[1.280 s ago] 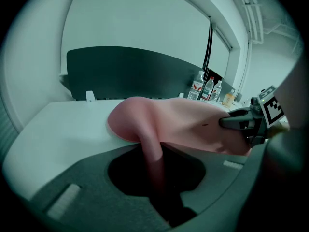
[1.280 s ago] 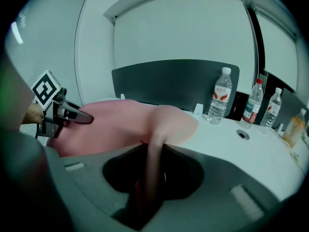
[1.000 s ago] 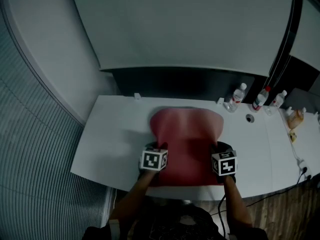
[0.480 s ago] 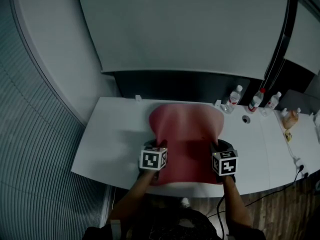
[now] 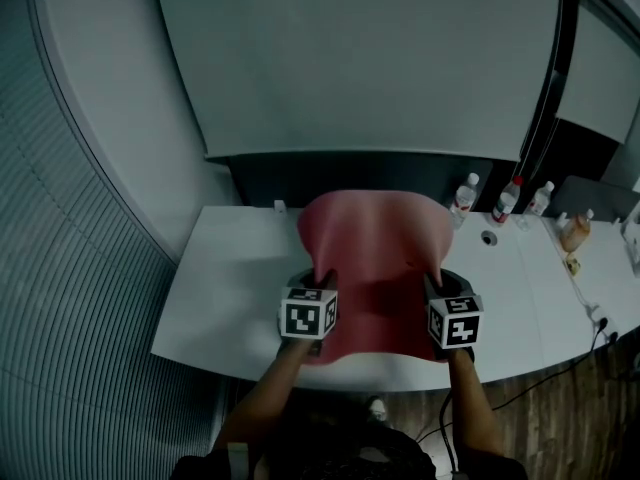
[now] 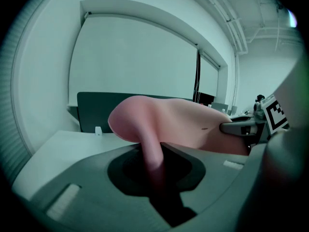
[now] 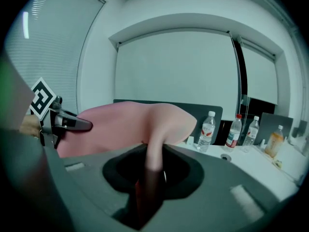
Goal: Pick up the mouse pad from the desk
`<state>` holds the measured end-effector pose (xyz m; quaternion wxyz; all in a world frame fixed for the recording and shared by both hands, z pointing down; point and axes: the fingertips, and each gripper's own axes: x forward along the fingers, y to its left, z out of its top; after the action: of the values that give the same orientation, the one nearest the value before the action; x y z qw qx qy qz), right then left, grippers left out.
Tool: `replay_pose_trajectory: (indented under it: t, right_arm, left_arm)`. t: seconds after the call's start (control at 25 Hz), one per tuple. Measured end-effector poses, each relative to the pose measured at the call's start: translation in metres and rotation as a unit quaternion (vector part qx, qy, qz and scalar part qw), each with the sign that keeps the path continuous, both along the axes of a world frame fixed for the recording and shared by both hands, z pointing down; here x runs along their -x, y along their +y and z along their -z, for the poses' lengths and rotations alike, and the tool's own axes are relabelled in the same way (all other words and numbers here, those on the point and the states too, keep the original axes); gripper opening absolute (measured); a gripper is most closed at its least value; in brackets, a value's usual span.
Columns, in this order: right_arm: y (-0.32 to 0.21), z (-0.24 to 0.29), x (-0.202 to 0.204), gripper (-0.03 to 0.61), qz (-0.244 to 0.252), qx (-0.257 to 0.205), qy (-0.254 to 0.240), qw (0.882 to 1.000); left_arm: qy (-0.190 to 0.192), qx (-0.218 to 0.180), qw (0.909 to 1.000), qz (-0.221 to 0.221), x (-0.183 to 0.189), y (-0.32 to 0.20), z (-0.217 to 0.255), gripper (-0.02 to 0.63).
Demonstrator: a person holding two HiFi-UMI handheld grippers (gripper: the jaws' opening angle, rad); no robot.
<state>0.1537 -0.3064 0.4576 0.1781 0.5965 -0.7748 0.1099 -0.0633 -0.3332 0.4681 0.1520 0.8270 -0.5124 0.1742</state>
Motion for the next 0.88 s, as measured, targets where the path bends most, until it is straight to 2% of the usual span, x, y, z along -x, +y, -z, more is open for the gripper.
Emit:
replay_pose_trajectory:
  t: [0.44, 0.88]
  right_arm:
    - [0.017, 0.068, 0.013, 0.097, -0.021, -0.07, 0.006, 0.997]
    - [0.035, 0.133, 0.03, 0.097, -0.032, -0.136, 0.021, 0.99]
  left_arm:
    - [0.009, -0.062, 0.998, -0.01, 0.012, 0.01, 0.069, 0.074]
    - [0.009, -0.132, 0.9911, -0.011, 0.023, 0.027, 0.139, 0.074]
